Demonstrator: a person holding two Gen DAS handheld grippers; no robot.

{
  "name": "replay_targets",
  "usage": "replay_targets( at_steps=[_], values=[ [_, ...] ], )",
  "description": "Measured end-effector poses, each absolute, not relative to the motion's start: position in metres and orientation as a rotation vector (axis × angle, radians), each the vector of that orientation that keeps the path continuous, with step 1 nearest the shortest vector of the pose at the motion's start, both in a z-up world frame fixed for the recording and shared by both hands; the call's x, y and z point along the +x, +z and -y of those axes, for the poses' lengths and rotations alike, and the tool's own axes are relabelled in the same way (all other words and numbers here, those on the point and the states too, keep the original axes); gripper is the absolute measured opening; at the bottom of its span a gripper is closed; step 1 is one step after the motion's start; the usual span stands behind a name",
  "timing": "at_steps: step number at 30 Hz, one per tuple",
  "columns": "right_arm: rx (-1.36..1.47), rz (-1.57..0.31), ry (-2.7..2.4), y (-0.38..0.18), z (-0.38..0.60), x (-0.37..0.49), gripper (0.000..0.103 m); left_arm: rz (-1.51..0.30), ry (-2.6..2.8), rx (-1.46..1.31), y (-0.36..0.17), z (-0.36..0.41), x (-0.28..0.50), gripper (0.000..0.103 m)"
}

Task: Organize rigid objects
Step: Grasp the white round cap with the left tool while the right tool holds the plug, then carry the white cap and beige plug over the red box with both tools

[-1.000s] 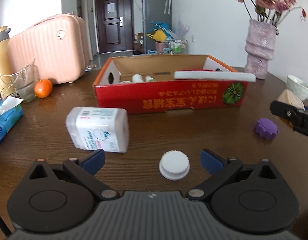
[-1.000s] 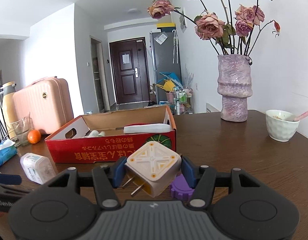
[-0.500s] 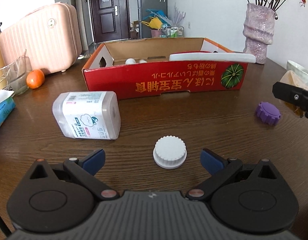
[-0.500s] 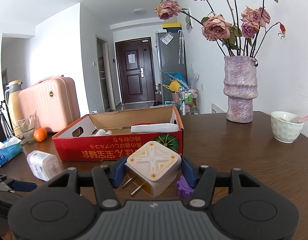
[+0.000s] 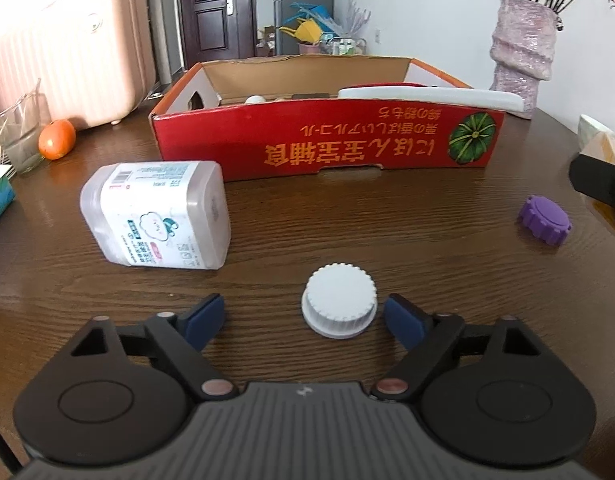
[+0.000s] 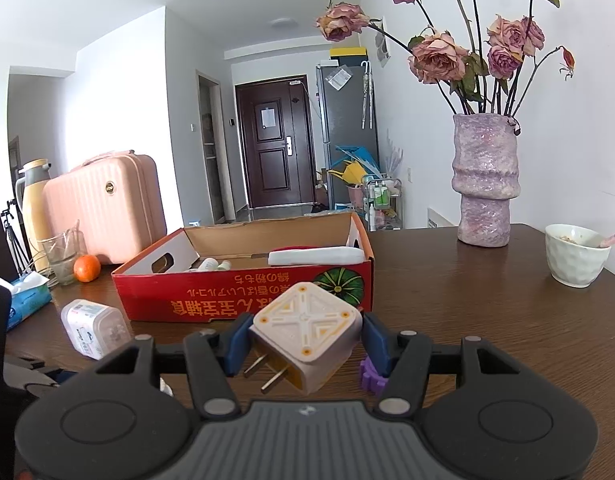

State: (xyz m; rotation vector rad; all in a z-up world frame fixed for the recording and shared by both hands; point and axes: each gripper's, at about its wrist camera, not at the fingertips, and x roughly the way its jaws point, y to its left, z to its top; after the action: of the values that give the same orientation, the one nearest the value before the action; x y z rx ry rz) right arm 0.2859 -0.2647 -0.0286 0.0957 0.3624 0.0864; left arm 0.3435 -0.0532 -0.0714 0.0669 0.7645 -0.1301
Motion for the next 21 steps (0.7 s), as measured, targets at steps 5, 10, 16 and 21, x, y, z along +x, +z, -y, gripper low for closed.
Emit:
replay_targets(
  at_steps=[5,10,16,21],
  values=[
    [0.096,-0.364,0.087,-0.0287,0.2647,0.2855,0.058,-0.75,-0.143,0.063,-0.0669,0.0531,0.3406,0.049],
    [0.099,-0.368,0.089,-0.0292,0.2647,0.2852,0.058,-0.744,-0.147,0.068,-0.0663,0.054,0.3401,0.041],
    [0.098,-0.37,0.093,-0.0302,0.2644,0.2852,0.058,-0.742,-0.144,0.074,-0.0663,0.0546,0.34,0.04],
    [0.096,-0.366,0.101,-0.0295,0.2629,0.284,0.058,-0.725,-0.137,0.066,-0.0627,0.0524,0.3373,0.04]
  ],
)
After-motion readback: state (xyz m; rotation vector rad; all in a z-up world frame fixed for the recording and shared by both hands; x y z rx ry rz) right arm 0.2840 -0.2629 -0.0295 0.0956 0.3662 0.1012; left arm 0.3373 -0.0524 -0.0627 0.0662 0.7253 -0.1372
